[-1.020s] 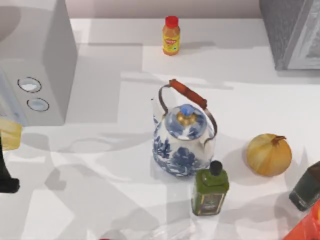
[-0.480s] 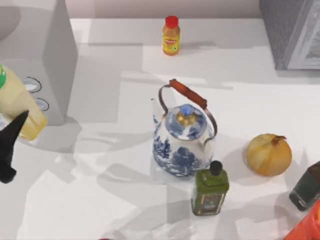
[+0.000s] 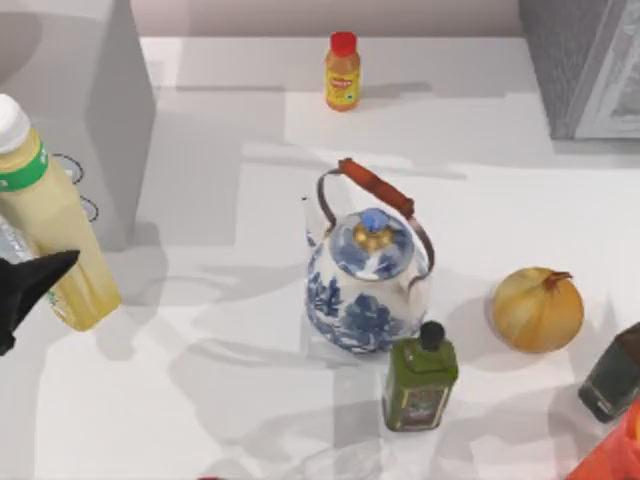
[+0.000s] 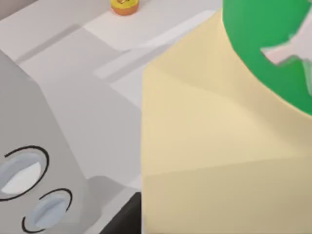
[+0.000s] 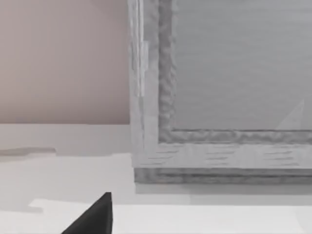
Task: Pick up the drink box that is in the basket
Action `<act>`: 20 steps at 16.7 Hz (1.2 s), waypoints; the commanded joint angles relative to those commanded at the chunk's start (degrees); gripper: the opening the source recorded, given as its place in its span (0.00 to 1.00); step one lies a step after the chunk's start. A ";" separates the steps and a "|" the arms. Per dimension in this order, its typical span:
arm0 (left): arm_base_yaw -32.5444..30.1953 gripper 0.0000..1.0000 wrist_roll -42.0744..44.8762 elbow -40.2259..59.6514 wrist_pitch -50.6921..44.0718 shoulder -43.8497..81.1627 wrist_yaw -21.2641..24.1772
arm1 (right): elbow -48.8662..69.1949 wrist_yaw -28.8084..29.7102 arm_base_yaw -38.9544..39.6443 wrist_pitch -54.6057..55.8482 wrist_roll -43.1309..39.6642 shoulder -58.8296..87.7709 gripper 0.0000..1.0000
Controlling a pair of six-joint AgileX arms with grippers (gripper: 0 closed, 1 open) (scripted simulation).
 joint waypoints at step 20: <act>-7.07 0.00 -6.26 -7.50 18.58 11.10 -3.58 | 0.00 0.00 0.00 0.00 0.00 0.00 1.00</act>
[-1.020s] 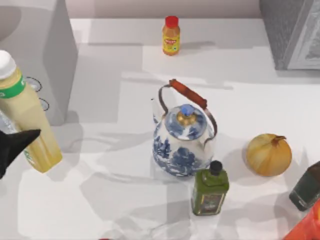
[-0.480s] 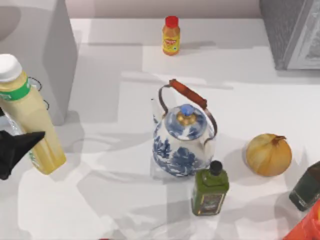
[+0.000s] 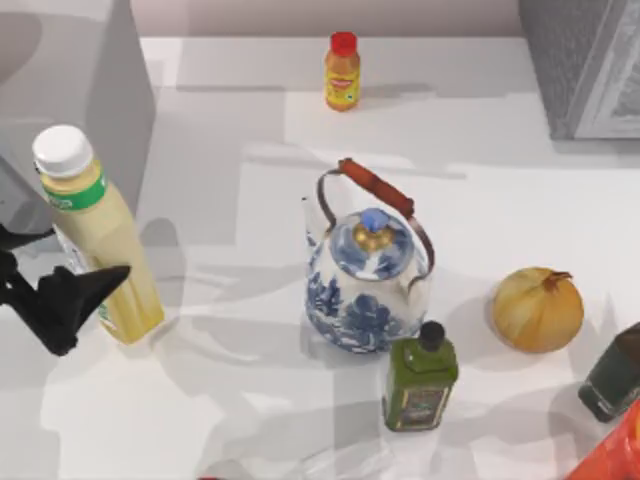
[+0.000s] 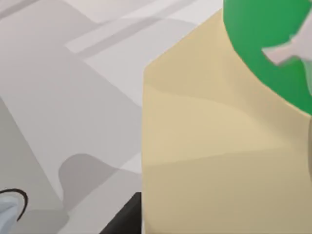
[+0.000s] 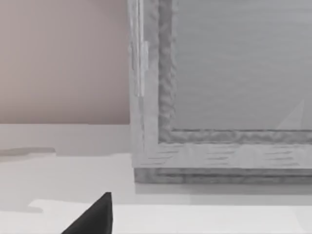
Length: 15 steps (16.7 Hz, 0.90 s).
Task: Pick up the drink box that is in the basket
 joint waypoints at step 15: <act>-1.11 0.68 -0.99 -1.04 2.80 0.93 -0.70 | 0.00 0.00 0.00 0.00 0.00 0.00 1.00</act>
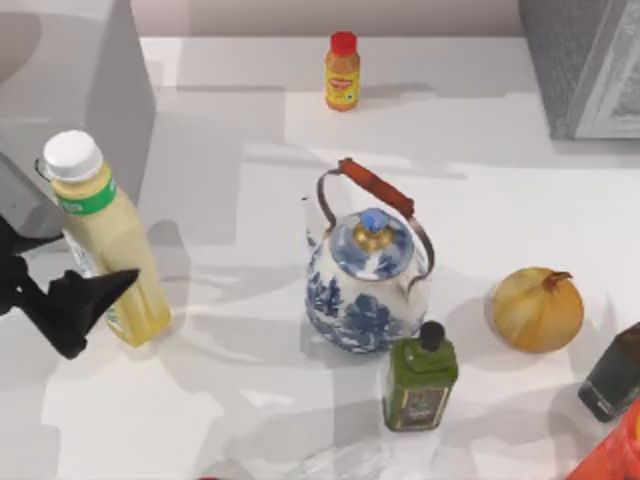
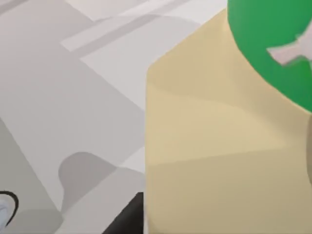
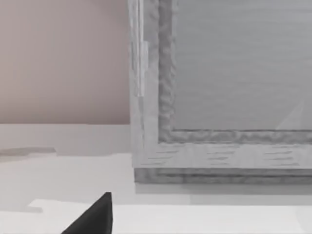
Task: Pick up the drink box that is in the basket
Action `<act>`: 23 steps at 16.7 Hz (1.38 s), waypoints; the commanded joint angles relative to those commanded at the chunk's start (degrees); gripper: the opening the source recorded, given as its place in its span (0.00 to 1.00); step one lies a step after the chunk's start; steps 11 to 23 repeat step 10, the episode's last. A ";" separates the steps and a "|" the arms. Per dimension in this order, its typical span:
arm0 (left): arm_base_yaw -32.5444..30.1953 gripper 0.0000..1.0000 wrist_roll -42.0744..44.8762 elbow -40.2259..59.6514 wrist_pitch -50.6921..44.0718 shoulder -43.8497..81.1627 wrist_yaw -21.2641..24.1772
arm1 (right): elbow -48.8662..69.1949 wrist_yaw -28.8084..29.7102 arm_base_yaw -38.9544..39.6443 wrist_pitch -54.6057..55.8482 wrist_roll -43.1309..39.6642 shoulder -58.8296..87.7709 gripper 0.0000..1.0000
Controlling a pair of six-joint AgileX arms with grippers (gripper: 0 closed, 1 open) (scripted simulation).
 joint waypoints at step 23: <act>0.00 1.00 0.00 0.00 0.00 0.00 0.00 | 0.00 0.00 0.00 0.00 0.00 0.00 1.00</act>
